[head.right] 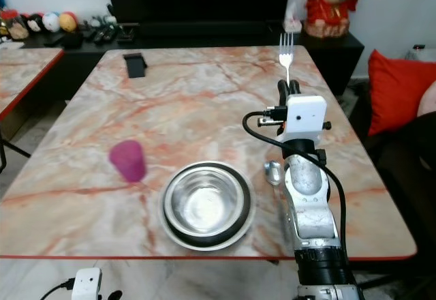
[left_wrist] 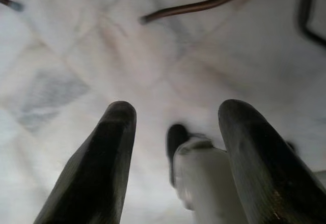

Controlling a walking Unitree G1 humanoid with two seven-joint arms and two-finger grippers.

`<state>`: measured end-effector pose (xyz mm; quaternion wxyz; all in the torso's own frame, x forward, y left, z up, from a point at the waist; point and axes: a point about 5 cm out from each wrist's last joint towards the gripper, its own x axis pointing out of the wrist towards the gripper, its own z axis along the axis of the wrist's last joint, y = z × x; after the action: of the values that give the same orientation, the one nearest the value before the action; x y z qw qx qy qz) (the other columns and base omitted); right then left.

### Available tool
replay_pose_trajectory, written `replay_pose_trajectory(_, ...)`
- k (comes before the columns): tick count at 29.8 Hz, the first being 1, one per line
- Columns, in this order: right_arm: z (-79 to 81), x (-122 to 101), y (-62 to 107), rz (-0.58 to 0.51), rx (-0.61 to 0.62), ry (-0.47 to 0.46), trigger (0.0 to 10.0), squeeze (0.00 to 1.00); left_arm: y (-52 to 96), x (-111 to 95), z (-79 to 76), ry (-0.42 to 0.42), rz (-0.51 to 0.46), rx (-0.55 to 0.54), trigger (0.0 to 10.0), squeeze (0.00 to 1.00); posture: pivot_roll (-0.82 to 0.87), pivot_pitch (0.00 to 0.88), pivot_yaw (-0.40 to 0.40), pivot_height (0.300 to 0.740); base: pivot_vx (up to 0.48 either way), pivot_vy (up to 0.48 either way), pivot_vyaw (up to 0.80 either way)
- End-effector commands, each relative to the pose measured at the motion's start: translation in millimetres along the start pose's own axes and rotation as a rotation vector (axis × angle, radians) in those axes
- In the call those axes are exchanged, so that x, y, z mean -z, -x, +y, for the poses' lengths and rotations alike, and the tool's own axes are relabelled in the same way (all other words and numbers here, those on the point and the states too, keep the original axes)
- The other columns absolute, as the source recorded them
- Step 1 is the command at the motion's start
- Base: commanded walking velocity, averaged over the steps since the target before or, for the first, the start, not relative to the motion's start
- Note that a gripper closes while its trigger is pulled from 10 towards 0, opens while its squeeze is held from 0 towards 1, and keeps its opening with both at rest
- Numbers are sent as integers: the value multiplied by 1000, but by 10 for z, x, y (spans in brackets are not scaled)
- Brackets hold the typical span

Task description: Setting the table

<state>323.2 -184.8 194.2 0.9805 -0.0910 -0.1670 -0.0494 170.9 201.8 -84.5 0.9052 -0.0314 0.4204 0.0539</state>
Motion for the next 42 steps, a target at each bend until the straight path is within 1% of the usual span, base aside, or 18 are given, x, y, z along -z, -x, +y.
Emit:
replay_pose_trajectory(1,44,-91,-34,-26,-7,-12,10000,0,18,27,96,1,9,-24,10000,0,-110,0,65,740,0,0,0)
replay_pose_trajectory(5,15,-90,-30,20,-13,-24,10000,0,17,23,99,0,10,-23,10000,0,-114,0,67,740,0,0,0)
replay_pose_trajectory(6,-17,-77,-36,49,-5,-9,10000,0,16,21,98,0,10,-23,10000,0,-116,0,69,740,0,0,0)
replay_pose_trajectory(7,-83,-20,-41,130,11,45,10000,0,14,19,96,0,11,-22,10000,0,-116,0,69,740,0,0,0)
replay_pose_trajectory(9,-106,-11,-41,158,10,25,10000,0,13,16,96,-1,12,-21,10000,0,-119,0,74,740,0,0,0)
replay_pose_trajectory(11,-118,2,-35,203,16,35,10000,0,12,14,100,-6,15,-20,10000,0,-121,0,81,740,0,0,0)
replay_pose_trajectory(15,-57,26,-9,225,-4,38,10000,0,13,15,110,-9,19,-20,10000,0,-124,0,87,740,0,0,0)
replay_pose_trajectory(16,-24,116,28,280,-10,43,10000,0,13,14,116,-9,19,-21,10000,0,-122,0,92,740,0,0,0)
replay_pose_trajectory(19,-13,205,63,335,-10,49,10000,0,14,12,122,-7,19,-23,10000,0,-118,0,96,740,0,0,0)
replay_pose_trajectory(20,-37,297,109,405,5,65,10000,0,14,10,127,-7,18,-24,10000,0,-113,0,99,740,0,0,0)
replay_pose_trajectory(21,-37,297,109,405,5,65,10000,0,14,10,127,-7,18,-24,10000,0,-113,0,99,740,0,0,0)
replay_pose_trajectory(22,-97,383,162,478,38,67,10000,0,14,7,130,-7,17,-24,10000,0,-111,0,101,740,0,0,0)
replay_pose_trajectory(23,-134,414,186,505,55,69,10000,0,14,4,134,-9,16,-25,10000,0,-112,0,106,740,0,0,0)
replay_pose_trajectory(28,-194,441,247,555,54,97,10000,0,12,-5,145,-22,18,-22,10000,0,-125,0,119,740,0,0,0)
replay_pose_trajectory(30,-193,463,272,581,50,101,10000,0,11,-8,146,-24,18,-21,10000,0,-126,0,120,740,0,0,0)
replay_pose_trajectory(32,-158,540,340,643,24,89,10000,0,10,-14,145,-24,17,-19,10000,0,-125,0,119,740,0,0,0)
replay_pose_trajectory(36,-104,587,388,690,8,61,10000,0,9,-18,144,-24,16,-18,10000,0,-124,0,119,740,0,0,0)
replay_pose_trajectory(42,-17,716,499,803,-49,73,10000,0,7,-20,136,-17,14,-18,10000,0,-118,0,112,740,0,0,0)
